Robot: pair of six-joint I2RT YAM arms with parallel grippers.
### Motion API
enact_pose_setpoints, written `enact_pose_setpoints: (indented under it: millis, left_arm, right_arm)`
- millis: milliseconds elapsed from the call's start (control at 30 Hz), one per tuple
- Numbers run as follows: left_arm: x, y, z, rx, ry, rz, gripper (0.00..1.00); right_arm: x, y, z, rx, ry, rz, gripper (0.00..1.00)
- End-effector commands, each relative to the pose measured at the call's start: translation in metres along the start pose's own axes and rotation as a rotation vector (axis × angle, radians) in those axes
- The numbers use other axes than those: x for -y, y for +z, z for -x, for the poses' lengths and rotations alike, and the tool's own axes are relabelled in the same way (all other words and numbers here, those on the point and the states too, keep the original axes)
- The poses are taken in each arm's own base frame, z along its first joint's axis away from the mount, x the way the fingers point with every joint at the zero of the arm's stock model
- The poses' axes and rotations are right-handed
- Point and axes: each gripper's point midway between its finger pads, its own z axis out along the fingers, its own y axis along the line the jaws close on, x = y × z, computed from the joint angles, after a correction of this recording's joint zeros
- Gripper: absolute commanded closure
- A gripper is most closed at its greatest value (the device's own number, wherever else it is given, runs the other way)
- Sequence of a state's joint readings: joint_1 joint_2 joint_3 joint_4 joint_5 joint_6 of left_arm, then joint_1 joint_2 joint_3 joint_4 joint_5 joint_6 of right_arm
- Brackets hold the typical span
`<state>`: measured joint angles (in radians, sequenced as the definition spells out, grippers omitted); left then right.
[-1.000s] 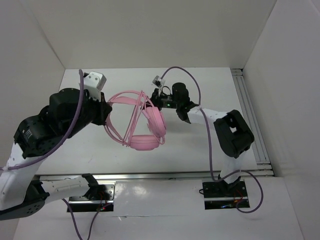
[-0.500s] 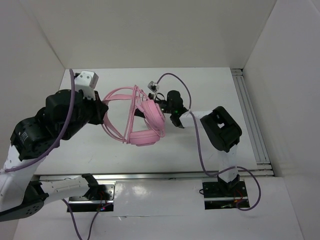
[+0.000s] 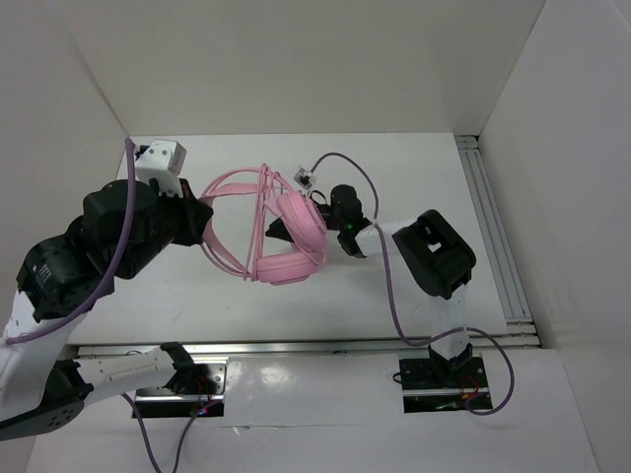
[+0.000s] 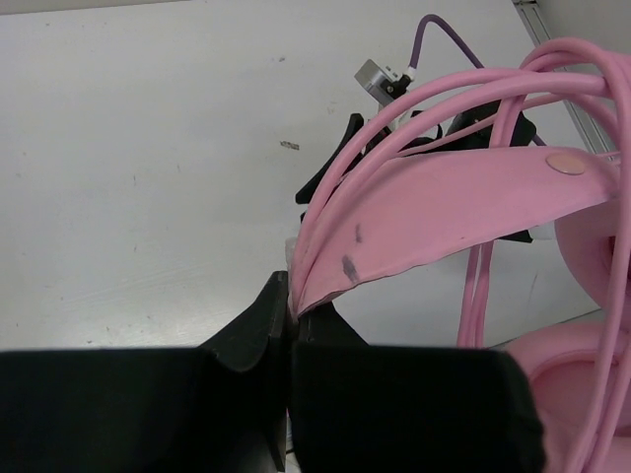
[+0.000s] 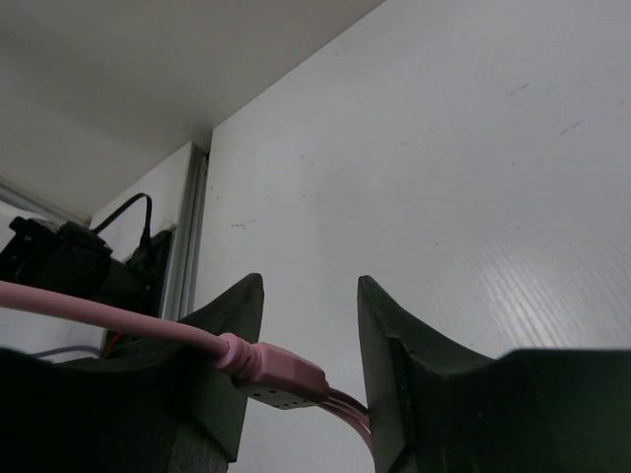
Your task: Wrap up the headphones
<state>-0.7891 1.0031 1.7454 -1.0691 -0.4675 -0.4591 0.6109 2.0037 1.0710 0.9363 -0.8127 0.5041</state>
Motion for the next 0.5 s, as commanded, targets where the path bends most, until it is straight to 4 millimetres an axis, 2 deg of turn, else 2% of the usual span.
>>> enact_pose_setpoints:
  millis: [0, 133, 233, 400, 467]
  left_arm:
    - [0.013, -0.020, 0.052, 0.199, -0.176, -0.078, 1.00]
    - [0.011, -0.025, 0.060, 0.222, -0.197, -0.080, 1.00]
    - [0.009, -0.027, 0.061, 0.225, -0.198, -0.069, 1.00]
    - [0.005, -0.035, 0.071, 0.258, -0.214, -0.061, 1.00]
    - [0.004, -0.038, 0.074, 0.266, -0.219, -0.065, 1.00]
  right_arm:
    - [0.004, -0.003, -0.004, 0.019, -0.022, -0.010, 0.50]
    - [0.013, -0.006, -0.023, -0.002, 0.009, -0.033, 0.50]
    - [0.016, -0.005, -0.026, -0.007, 0.006, -0.037, 0.50]
    - [0.027, -0.010, -0.050, -0.043, 0.040, -0.069, 0.50]
    - [0.025, -0.011, -0.048, -0.031, 0.026, -0.063, 0.49]
